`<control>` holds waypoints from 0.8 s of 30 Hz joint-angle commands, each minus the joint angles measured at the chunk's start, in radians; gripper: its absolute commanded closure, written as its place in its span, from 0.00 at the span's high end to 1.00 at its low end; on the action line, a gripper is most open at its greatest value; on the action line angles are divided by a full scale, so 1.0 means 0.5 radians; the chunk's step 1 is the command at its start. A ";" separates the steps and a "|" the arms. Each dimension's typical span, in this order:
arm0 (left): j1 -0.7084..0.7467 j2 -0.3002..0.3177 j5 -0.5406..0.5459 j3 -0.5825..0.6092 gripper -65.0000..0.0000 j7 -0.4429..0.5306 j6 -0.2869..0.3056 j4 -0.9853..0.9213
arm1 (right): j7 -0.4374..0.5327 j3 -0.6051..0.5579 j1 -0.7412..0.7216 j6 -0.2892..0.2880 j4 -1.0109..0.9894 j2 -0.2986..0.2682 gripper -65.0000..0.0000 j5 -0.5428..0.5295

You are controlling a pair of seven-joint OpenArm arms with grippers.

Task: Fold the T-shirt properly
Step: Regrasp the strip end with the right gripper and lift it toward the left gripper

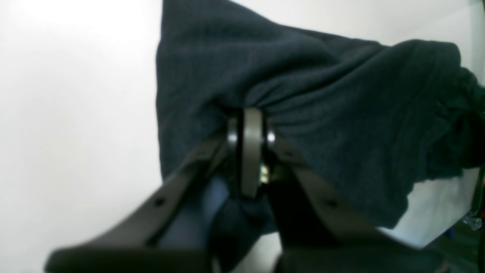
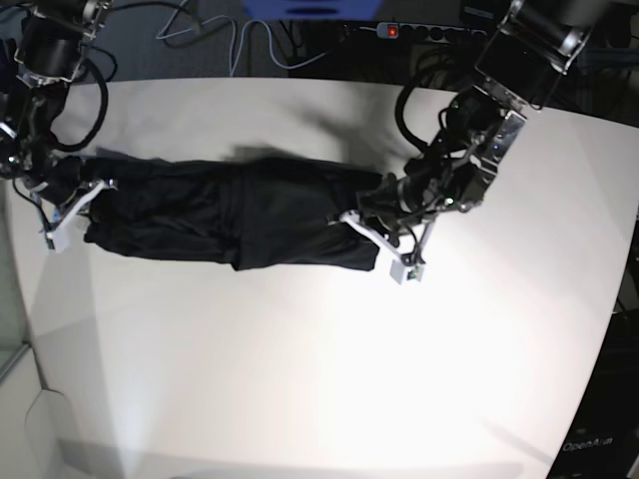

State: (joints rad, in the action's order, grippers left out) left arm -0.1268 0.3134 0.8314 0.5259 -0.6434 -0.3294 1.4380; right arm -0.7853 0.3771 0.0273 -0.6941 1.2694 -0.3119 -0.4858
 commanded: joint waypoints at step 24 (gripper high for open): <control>0.019 0.010 -0.053 -0.004 0.02 -0.080 -0.088 -0.027 | -0.637 -0.173 -0.154 -0.008 1.010 0.340 0.01 -0.027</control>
State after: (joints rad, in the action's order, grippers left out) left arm -0.1246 0.3103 0.8318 0.5251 -0.6395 -0.3294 1.4349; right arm -1.1263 0.2932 -0.0299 -0.6975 1.7535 -0.1368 -0.4778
